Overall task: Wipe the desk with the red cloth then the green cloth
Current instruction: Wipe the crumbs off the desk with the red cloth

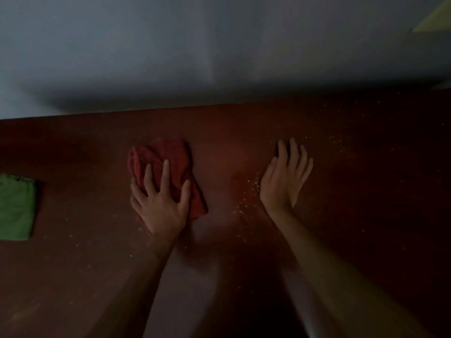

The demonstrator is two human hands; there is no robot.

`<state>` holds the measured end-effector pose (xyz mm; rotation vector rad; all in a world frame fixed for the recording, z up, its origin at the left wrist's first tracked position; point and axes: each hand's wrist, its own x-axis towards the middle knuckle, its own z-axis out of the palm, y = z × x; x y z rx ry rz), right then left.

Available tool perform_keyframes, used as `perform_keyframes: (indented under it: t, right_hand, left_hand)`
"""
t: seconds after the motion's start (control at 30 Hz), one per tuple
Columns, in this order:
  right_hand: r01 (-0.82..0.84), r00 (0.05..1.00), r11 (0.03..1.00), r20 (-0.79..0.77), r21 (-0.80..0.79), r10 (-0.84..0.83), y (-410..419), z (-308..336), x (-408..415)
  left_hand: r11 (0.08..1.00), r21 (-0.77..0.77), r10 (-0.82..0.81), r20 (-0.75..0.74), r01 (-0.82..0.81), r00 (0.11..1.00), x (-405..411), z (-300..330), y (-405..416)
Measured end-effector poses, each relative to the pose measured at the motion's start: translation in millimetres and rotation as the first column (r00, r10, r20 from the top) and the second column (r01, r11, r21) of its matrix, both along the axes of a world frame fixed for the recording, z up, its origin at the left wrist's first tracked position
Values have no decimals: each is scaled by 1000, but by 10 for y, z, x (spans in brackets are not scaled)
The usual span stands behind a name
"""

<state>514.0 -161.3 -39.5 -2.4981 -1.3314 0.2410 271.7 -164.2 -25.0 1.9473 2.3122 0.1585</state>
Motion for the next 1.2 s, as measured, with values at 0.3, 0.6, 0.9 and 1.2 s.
perform_keyframes:
  t: [0.3, 0.6, 0.9, 1.2]
  right_hand:
    - [-202, 891, 957, -366, 208, 268, -247, 188, 927]
    - [-220, 973, 973, 57, -71, 224, -556, 116, 2416]
    - [-232, 971, 971, 54, -51, 235, -601, 51, 2453]
    - [-219, 973, 976, 66, -14, 220, -591, 46, 2439]
  left_hand:
    - [997, -74, 9, 13, -8, 1000, 1705, 65, -540]
    - [937, -136, -308, 120, 323, 944, 3037, 137, -509]
    - [976, -216, 44, 73, -27, 996, 1674, 186, -516]
    - [875, -219, 455, 72, -431, 887, 538, 201, 834]
